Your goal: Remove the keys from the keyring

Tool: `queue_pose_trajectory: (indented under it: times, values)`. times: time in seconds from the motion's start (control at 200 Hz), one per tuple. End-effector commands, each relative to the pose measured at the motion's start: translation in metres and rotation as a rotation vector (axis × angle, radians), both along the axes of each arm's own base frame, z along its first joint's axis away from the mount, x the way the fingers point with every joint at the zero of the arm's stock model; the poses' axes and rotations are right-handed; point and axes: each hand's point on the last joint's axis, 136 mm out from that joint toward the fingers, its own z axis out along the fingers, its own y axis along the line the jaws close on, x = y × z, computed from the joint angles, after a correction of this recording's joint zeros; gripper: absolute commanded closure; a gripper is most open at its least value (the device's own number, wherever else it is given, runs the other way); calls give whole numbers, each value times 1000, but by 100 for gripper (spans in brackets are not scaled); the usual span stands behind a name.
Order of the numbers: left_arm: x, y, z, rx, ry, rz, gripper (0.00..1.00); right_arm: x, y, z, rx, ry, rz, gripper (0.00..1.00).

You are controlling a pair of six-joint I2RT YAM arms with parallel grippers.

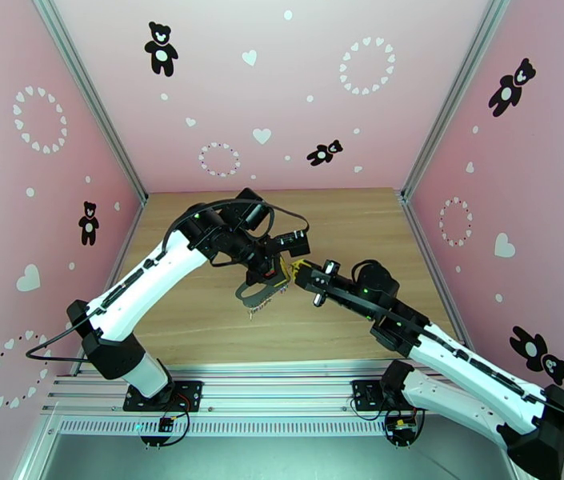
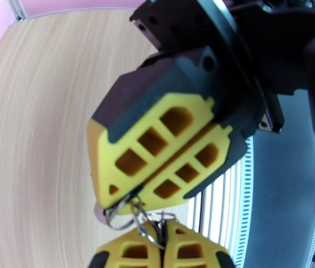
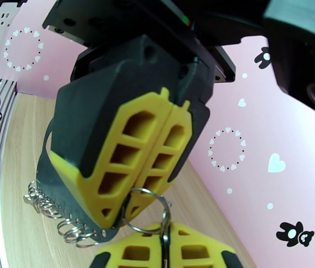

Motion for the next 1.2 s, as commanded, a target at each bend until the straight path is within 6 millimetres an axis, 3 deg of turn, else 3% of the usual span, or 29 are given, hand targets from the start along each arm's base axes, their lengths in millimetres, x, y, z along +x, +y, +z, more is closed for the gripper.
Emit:
queue_pose_trajectory:
  times: [0.0,0.441,0.646,0.696,0.781,0.841,0.926,1.196]
  values:
    - [-3,0,4,-3,-6,-18,100,-3,-2,34,52,-56,5,97]
    - [-2,3,-8,-1,-19,-8,100,8,-18,58,91,-58,-105,100]
    - [1,7,-16,-5,-48,7,100,2,-14,61,47,-16,-69,100]
    - [3,8,-15,-18,-61,19,90,0,-12,60,33,0,-49,100]
    - [5,10,-11,-48,-97,40,87,-1,-10,55,3,42,-37,100]
    - [10,12,-8,-75,-135,72,74,-1,-10,51,-14,74,-40,100]
    - [10,13,-3,-124,-169,92,69,-2,-10,48,-32,126,-40,100]
    - [26,29,12,-348,-275,357,51,-1,-12,0,-218,405,-88,100]
